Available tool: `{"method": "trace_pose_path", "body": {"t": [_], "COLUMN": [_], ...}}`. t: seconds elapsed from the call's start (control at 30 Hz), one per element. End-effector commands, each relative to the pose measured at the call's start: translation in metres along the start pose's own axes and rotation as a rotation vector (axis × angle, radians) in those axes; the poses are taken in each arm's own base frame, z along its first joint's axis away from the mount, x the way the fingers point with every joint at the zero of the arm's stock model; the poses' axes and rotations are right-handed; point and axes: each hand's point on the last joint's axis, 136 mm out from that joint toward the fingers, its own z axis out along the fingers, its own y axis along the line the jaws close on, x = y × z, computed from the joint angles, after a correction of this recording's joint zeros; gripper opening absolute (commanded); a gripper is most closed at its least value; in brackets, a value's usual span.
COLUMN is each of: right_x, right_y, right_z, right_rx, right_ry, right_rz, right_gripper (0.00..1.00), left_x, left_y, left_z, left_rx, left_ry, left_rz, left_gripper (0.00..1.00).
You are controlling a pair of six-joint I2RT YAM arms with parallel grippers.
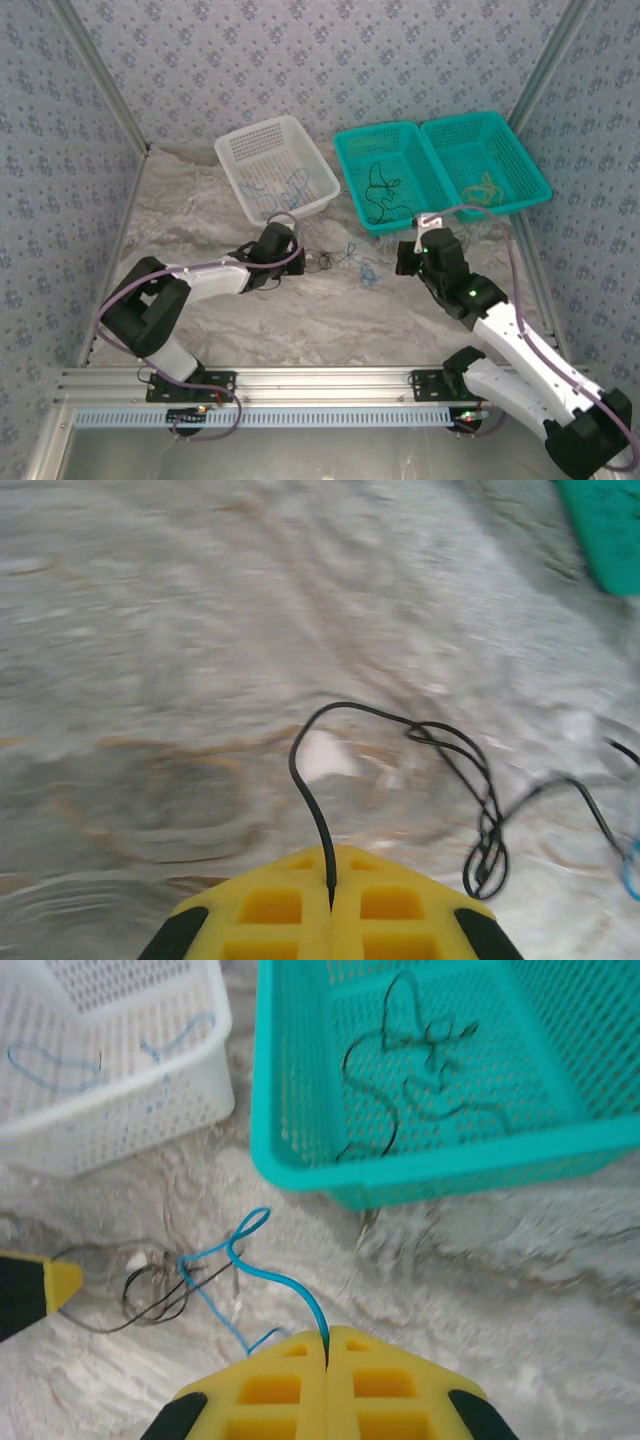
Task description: Untangle the cables
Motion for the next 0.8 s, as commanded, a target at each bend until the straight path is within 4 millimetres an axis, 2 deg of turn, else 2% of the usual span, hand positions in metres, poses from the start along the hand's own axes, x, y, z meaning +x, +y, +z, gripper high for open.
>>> {"method": "trace_pose_path", "body": {"t": [0.0, 0.13, 0.2, 0.37, 0.57, 0.67, 0.77], "right_x": [-0.038, -0.045, -0.047, -0.052, -0.056, -0.053, -0.053], "right_y": [-0.028, -0.075, -0.088, -0.101, -0.105, -0.114, -0.131], "right_z": [-0.023, -0.043, -0.048, -0.057, -0.064, -0.070, -0.084], "right_rx": [0.106, 0.280, 0.313, 0.333, 0.332, 0.371, 0.452], "right_ry": [-0.143, -0.178, -0.190, -0.230, -0.255, -0.262, -0.296], "right_rz": [0.047, 0.177, 0.213, 0.277, 0.301, 0.319, 0.353], "right_gripper": [0.00, 0.00, 0.00, 0.00, 0.00, 0.00, 0.00], "left_x": [-0.007, -0.004, -0.004, -0.007, -0.008, -0.006, 0.000], "left_y": [0.032, 0.059, 0.066, 0.081, 0.099, 0.113, 0.138], "left_z": [-0.012, -0.021, -0.027, -0.038, -0.051, -0.059, -0.072], "left_rx": [-0.087, -0.140, -0.158, -0.196, -0.253, -0.295, -0.373], "left_ry": [-0.057, -0.075, -0.093, -0.128, -0.166, -0.197, -0.235], "left_rz": [-0.116, -0.187, -0.202, -0.222, -0.269, -0.305, -0.386], "left_gripper": [0.00, 0.00, 0.00, 0.00, 0.01, 0.00, 0.00]}}
